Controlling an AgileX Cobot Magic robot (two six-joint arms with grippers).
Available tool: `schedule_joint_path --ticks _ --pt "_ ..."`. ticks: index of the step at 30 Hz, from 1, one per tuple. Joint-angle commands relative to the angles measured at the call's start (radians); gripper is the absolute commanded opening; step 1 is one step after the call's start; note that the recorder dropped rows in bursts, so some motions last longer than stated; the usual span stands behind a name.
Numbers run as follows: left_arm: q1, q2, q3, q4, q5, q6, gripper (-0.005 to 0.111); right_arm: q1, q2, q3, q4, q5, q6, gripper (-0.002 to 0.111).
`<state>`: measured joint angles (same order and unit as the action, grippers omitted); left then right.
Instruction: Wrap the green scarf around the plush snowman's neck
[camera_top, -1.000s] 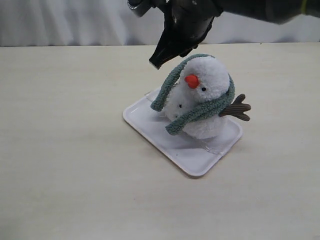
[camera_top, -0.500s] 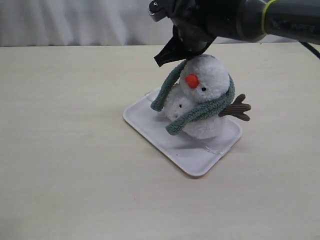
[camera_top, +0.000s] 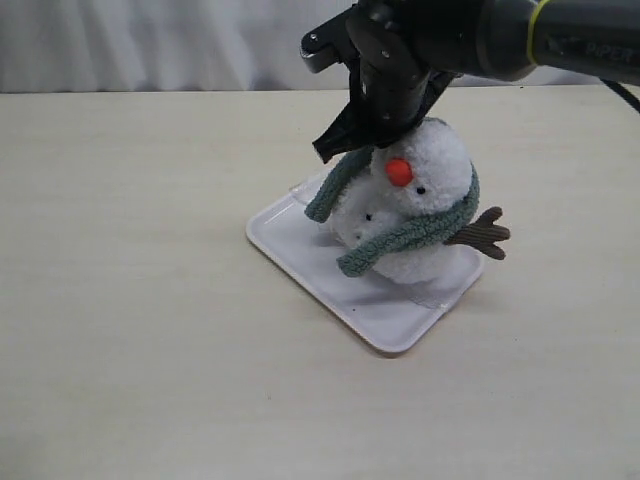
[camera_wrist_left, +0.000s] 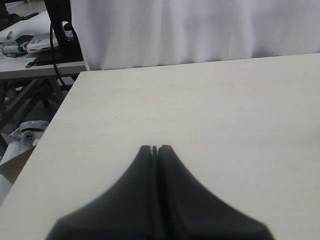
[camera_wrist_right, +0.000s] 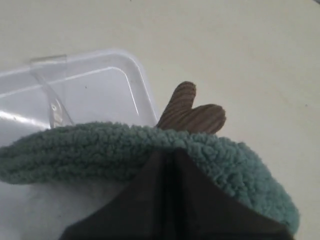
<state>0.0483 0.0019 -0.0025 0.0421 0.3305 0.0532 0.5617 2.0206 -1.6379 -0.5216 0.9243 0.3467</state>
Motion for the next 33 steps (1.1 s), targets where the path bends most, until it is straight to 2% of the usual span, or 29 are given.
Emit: schedule_joint_path --ticks 1,5,17,33 --pt "0.004 -0.002 0.003 -0.001 -0.008 -0.002 0.0 -0.001 -0.002 -0.001 0.072 0.099 -0.088 0.004" --pt "0.004 -0.002 0.003 -0.001 -0.008 -0.002 0.0 -0.001 0.001 -0.001 0.196 0.095 -0.19 0.004" --pt "0.004 -0.002 0.003 -0.001 -0.008 -0.002 0.0 -0.001 0.062 -0.001 0.191 0.064 -0.194 0.004" --pt "0.004 -0.002 0.003 -0.001 -0.008 -0.002 0.0 -0.001 -0.135 -0.059 0.167 0.043 -0.193 0.004"
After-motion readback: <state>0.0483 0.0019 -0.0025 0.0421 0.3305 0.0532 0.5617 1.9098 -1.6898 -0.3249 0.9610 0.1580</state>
